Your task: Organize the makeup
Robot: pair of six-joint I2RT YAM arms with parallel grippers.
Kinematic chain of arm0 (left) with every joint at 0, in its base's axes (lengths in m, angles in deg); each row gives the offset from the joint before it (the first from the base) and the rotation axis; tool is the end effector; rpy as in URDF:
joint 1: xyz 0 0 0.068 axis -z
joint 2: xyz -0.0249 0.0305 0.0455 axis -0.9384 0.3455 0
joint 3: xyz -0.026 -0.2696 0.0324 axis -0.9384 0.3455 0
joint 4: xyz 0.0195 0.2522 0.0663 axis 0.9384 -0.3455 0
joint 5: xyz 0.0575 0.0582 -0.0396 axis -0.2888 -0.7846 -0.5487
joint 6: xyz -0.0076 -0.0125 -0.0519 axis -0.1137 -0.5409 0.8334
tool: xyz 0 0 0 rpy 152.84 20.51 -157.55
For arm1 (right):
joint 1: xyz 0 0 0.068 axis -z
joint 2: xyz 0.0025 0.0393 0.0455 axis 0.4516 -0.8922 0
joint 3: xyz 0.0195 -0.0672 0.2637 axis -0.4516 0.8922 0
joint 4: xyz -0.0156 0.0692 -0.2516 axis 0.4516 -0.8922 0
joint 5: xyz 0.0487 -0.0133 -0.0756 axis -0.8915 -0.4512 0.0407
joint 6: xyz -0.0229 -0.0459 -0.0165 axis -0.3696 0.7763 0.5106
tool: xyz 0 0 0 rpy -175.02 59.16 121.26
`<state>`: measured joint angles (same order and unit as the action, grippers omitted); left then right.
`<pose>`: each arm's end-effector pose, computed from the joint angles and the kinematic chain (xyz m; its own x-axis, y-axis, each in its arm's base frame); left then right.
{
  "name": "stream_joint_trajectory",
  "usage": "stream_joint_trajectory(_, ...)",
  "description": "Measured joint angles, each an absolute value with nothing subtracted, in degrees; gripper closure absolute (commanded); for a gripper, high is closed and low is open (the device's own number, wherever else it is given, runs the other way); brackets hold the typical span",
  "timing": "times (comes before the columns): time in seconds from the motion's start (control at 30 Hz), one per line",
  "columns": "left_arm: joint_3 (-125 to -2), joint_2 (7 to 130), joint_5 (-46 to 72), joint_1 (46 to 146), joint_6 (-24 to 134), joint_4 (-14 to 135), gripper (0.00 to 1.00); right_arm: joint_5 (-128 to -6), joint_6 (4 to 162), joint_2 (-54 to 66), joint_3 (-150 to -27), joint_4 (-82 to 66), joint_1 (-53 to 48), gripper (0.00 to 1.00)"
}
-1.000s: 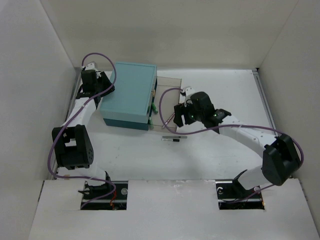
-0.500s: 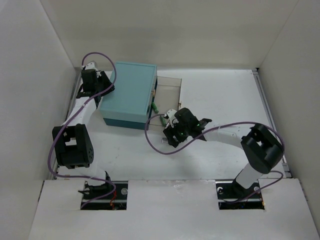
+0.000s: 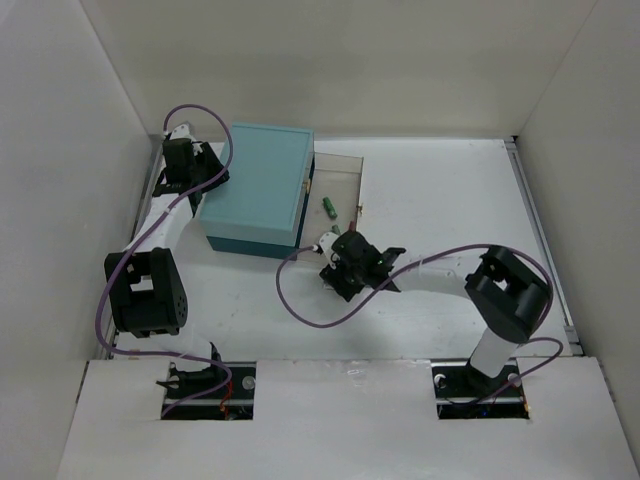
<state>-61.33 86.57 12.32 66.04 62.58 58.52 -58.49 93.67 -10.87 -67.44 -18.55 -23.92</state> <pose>0.3849 0.0205 0.2897 -0.3944 -0.3471 -0.8509 -0.0733 0.9349 -0.3473 0.2157 0.2635 0.1618 -0.4599 -0.6714 -0.5812 -0.8029 0.5939 -0.0508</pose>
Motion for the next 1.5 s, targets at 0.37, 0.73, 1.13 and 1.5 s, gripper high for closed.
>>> stream_joint_trajectory(0.37,-61.3,86.5,12.3,66.0,62.6,58.5,0.57,-50.3,93.0,-13.1,-69.5,-17.6,-27.2,0.67)
stream_joint_trajectory(0.73,-61.2,86.4,12.3,66.0,62.6,58.6,0.57,-49.8,93.2,-11.1,-69.9,-19.6,-26.8,0.88)
stream_joint_trajectory(1.13,-60.4,86.2,12.9,65.8,62.6,59.8,0.57,-52.7,92.7,3.5,-72.2,-19.4,-24.9,0.94)
stream_joint_trajectory(1.5,-60.2,86.2,13.7,65.5,62.6,60.2,0.57,-52.2,86.3,-16.7,-93.1,-17.0,-18.1,0.63)
